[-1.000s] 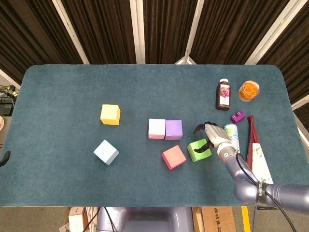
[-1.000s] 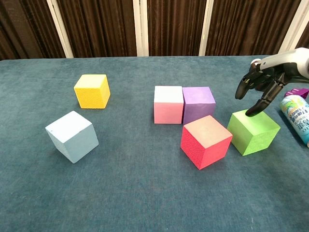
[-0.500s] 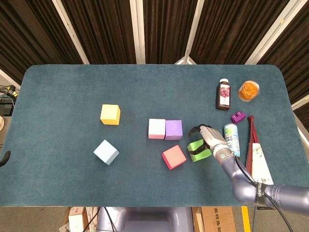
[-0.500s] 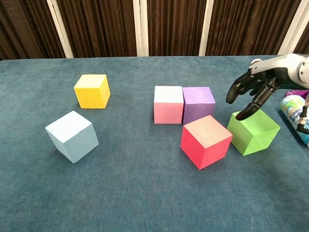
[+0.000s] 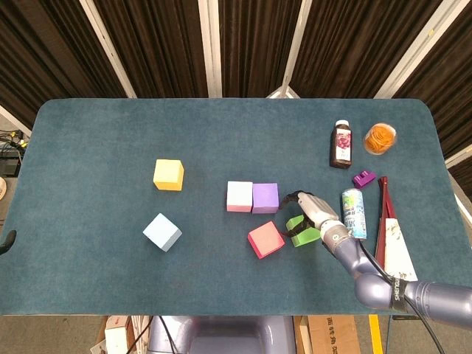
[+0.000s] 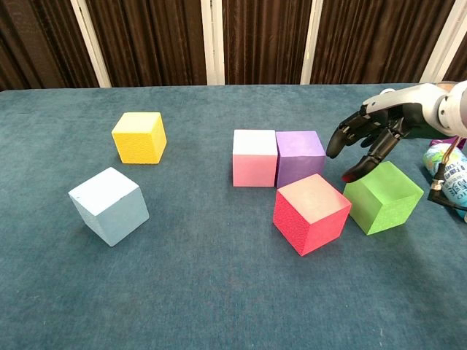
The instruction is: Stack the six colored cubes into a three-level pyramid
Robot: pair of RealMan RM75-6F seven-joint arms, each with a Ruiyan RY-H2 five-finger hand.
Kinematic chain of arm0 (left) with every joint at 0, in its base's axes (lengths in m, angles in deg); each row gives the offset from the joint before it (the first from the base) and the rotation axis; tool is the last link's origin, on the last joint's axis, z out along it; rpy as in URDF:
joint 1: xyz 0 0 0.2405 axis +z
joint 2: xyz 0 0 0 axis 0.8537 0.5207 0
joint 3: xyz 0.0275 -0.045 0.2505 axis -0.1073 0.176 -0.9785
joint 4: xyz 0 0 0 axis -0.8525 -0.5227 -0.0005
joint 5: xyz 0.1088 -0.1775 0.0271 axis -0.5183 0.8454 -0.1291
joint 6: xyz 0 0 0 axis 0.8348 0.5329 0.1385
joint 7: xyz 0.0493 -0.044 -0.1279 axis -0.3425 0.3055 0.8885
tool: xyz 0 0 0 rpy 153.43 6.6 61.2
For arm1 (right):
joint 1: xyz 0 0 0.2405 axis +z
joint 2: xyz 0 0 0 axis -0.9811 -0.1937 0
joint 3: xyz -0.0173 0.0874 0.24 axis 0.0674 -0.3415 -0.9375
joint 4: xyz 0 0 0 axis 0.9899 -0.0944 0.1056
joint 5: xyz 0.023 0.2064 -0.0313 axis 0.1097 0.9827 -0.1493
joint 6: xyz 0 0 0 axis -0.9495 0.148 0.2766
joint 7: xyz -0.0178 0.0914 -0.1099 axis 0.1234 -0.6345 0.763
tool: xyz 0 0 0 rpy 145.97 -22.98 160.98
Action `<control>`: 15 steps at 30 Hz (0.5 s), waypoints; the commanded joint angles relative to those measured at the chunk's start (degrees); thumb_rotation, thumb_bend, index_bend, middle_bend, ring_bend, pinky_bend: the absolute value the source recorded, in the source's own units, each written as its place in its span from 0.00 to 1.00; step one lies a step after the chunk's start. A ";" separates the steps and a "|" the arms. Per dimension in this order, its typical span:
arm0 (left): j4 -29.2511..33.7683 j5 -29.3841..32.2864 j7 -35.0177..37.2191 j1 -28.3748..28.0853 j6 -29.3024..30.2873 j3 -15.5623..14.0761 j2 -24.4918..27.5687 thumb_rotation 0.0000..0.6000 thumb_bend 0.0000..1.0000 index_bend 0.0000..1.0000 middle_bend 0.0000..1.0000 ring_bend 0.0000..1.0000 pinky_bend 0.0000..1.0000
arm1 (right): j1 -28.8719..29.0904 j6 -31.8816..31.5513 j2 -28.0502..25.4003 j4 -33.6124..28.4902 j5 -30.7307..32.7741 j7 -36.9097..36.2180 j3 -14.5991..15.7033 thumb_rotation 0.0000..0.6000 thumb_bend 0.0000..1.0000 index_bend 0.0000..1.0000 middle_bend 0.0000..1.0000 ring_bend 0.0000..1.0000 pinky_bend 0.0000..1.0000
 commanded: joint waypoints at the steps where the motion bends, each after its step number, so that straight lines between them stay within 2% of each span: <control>1: -0.01 0.03 0.09 0.03 0.06 0.04 0.02 1.00 0.36 0.11 0.00 0.00 0.00 | -0.13 0.74 0.08 0.25 -0.20 -0.25 -0.35 1.00 0.15 0.38 0.27 0.10 0.00; 15: -0.09 0.17 0.56 0.03 -0.05 0.13 0.18 1.00 0.36 0.11 0.00 0.00 0.00 | -0.06 2.52 0.88 0.63 -0.78 -1.36 -1.99 1.00 0.15 0.38 0.28 0.10 0.00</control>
